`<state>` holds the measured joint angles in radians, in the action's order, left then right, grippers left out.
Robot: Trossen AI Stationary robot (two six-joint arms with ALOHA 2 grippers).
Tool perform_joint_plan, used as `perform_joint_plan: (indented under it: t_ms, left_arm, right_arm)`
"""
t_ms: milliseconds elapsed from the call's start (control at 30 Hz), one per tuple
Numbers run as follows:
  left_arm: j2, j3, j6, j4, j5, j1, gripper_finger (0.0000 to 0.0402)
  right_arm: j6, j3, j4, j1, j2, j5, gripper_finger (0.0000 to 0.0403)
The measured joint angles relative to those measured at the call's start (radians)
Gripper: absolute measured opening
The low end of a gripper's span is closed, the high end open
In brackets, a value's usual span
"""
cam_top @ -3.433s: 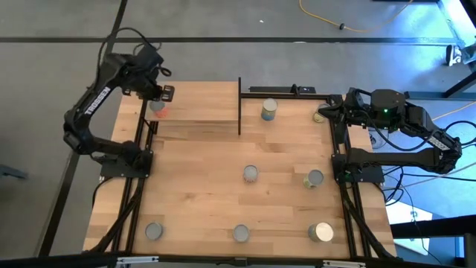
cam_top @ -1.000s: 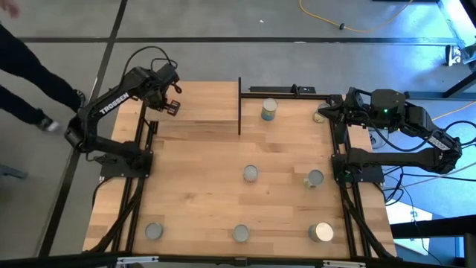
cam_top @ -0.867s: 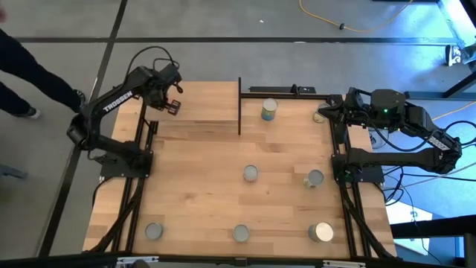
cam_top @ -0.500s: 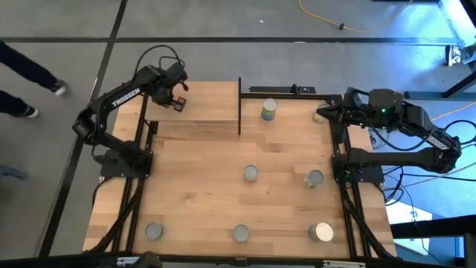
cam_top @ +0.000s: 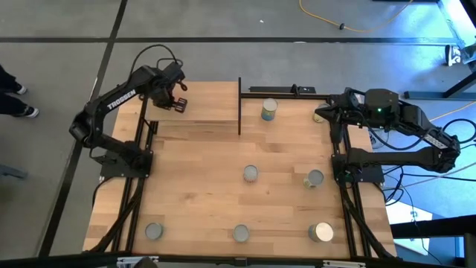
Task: Pick and place cans onto a shelf
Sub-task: Put the canned meatballs on the shelf
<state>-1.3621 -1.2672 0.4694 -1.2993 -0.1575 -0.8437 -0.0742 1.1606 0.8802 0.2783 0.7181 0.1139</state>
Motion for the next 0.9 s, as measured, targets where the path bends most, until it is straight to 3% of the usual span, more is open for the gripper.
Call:
perform_joint_plan:
  t_ms: [233, 400, 900]
  left_arm:
    - [-0.009, -0.096, -0.011, 0.053, -0.1, 0.038, 0.0]
    - [-0.017, -0.096, 0.016, 0.045, -0.115, 0.024, 0.0]
    - [-0.12, -0.094, -0.004, 0.038, -0.232, 0.028, 0.0]
  right_arm:
    - [0.002, 0.0, 0.0, 0.0, 0.0, 0.035, 0.0016]
    - [0.003, 0.0, 0.0, 0.0, 0.0, 0.101, 0.0016]
    - [0.0, 0.0, 0.0, 0.0, 0.0, 0.103, 0.0016]
